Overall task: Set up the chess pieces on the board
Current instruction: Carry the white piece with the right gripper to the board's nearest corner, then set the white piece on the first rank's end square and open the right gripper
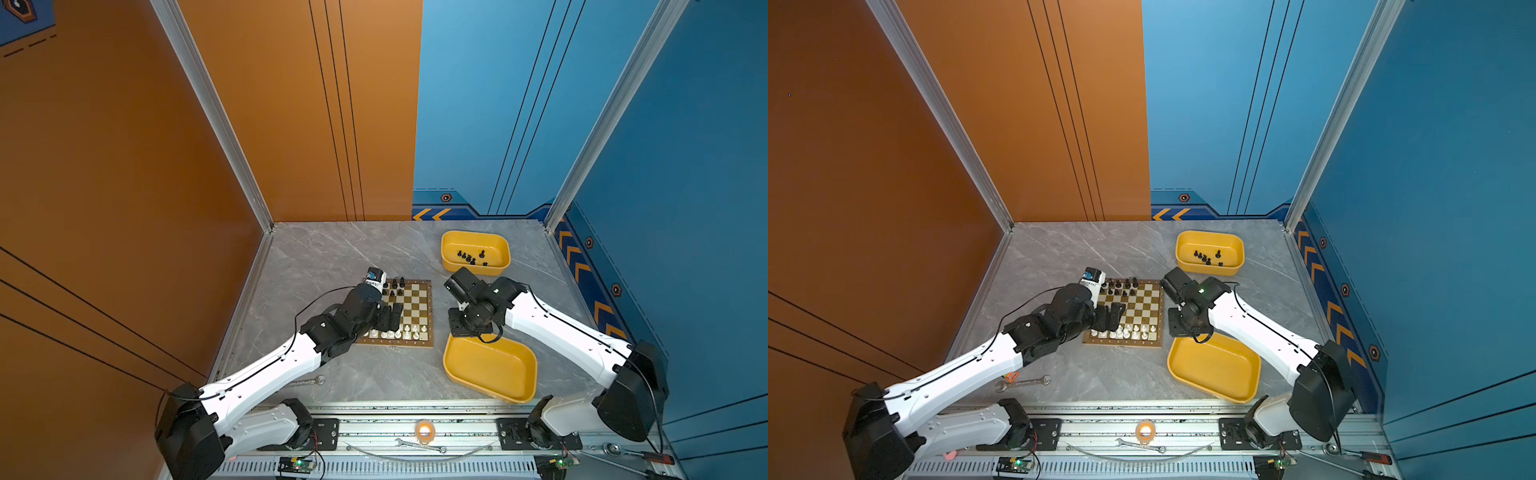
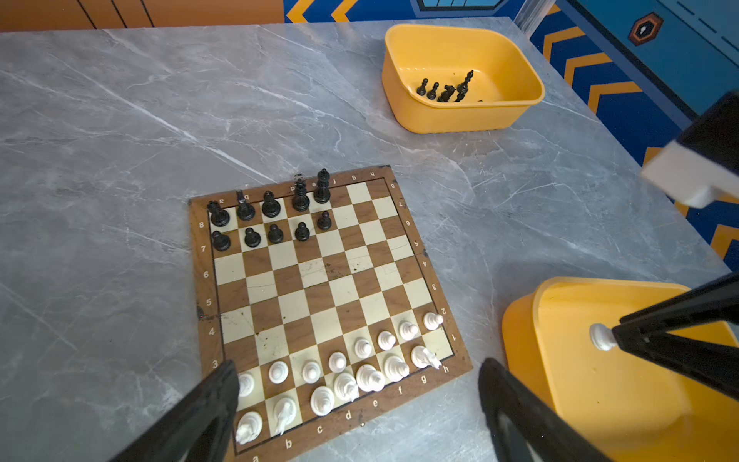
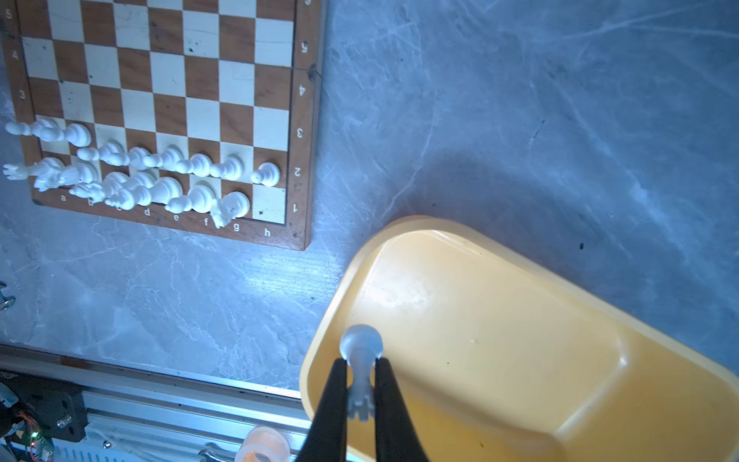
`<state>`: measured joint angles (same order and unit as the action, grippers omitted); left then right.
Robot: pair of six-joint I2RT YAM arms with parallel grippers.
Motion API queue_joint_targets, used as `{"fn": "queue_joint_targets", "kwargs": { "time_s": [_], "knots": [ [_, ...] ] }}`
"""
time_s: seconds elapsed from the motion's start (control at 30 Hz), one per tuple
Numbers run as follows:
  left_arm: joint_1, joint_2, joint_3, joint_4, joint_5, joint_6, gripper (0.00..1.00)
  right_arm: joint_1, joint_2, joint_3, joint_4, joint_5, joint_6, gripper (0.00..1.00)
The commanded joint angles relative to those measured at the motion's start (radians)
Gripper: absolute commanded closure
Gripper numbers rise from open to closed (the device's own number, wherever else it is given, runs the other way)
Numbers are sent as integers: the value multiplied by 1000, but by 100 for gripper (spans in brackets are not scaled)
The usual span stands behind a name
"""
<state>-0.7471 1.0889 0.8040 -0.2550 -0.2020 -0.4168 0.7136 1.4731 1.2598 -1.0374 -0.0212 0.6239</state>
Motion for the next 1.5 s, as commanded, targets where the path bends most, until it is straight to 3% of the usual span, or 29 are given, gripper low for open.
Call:
{"fn": "queue_joint_targets", "kwargs": {
  "time_s": [0.0, 0.67, 1.47],
  "knots": [
    [24, -50, -45, -12, -10, -21, 5, 10, 56, 69, -89, 28, -45, 89],
    [183, -130, -63, -56, 113, 19, 5, 97, 433, 223, 35, -56, -69, 90],
    [267, -134, -63, -64, 168, 24, 5, 81, 525, 273, 53, -61, -74, 90]
  ]
}}
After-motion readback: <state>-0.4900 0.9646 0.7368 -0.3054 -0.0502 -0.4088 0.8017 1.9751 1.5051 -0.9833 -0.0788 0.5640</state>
